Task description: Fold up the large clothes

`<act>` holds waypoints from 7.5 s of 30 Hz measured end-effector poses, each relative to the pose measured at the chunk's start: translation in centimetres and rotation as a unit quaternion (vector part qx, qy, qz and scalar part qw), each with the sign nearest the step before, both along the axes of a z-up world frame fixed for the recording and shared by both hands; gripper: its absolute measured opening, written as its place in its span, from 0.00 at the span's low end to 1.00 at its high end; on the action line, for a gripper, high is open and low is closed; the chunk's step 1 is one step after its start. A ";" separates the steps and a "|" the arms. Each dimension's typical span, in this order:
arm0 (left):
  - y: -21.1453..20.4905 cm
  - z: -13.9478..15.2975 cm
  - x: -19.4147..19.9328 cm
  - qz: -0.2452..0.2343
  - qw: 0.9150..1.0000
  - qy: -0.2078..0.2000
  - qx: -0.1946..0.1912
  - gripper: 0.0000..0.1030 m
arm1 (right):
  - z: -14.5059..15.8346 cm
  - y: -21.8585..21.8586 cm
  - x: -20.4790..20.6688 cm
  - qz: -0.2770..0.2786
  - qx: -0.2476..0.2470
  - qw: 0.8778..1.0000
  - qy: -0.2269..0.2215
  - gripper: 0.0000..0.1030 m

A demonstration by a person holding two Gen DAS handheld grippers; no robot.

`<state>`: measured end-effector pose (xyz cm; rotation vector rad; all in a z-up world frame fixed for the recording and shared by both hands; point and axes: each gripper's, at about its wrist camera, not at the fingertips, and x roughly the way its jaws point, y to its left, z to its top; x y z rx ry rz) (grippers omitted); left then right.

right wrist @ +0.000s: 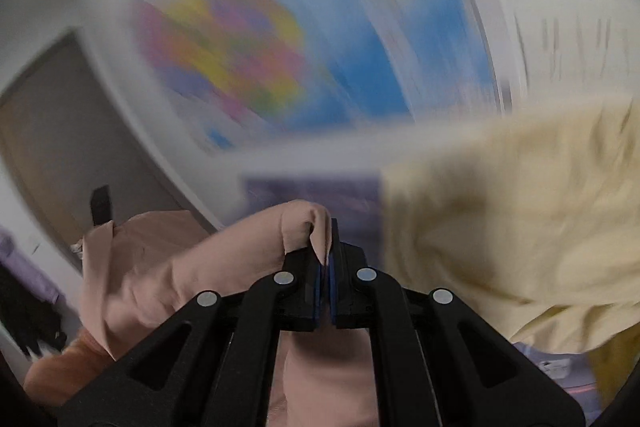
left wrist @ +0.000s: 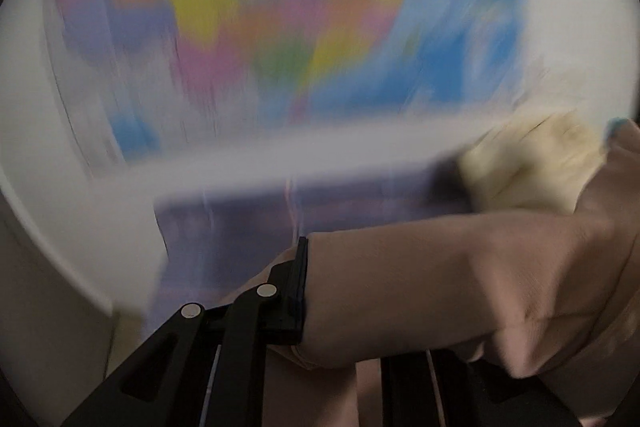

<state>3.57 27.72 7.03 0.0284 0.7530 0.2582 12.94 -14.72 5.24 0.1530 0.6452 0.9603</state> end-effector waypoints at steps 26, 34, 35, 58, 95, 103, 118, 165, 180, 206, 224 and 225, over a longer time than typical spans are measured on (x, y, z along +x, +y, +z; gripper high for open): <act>0.5 -3.6 -0.8 -0.169 0.985 -0.016 -0.019 0.63 | -6.3 11.8 -3.3 0.050 -0.345 0.882 -0.318 0.70; -3.9 -7.3 -2.6 -0.275 0.960 0.006 0.043 0.68 | -7.2 11.2 -8.1 0.127 -0.317 0.887 -0.310 0.80; -4.5 -7.9 -2.2 -0.279 0.959 0.015 0.053 0.68 | -8.0 12.2 -8.5 0.129 -0.333 0.876 -0.325 0.80; -0.1 -8.5 17.8 -0.053 0.994 0.096 -0.009 0.54 | -8.0 7.5 12.2 -0.121 -0.107 0.986 0.034 0.46; -6.1 -3.6 8.1 -0.228 0.972 -0.011 -0.053 0.62 | -9.5 7.5 2.9 -0.060 -0.137 0.988 -0.038 0.71; -0.6 -5.9 1.0 -0.151 0.988 0.004 -0.031 0.67 | -11.7 2.0 -5.7 -0.046 -0.155 0.986 -0.029 0.88; 3.5 -11.1 -8.7 -0.107 0.989 0.093 -0.048 0.17 | -13.3 -7.4 -8.3 -0.071 -0.038 0.996 0.044 0.02; -3.6 -13.8 -10.0 -0.075 0.988 0.085 -0.108 0.29 | -17.2 -0.3 -4.3 -0.092 -0.131 0.987 0.014 0.03; -4.2 -10.6 -20.5 -0.142 0.984 -0.009 -0.106 0.61 | -14.3 2.6 -18.2 0.074 -0.158 0.979 -0.104 0.74; -6.4 -14.4 -21.9 -0.159 0.984 0.027 -0.070 0.49 | -14.6 6.3 -15.3 0.029 -0.149 0.981 -0.124 0.71; -3.0 -9.5 -22.1 -0.096 0.983 -0.006 -0.157 0.03 | -18.1 -7.2 -21.7 0.008 -0.047 0.999 -0.004 0.07; -2.5 -8.3 -22.8 -0.095 0.982 -0.017 -0.162 0.03 | -16.1 -8.5 -22.6 0.017 -0.010 1.000 -0.015 0.07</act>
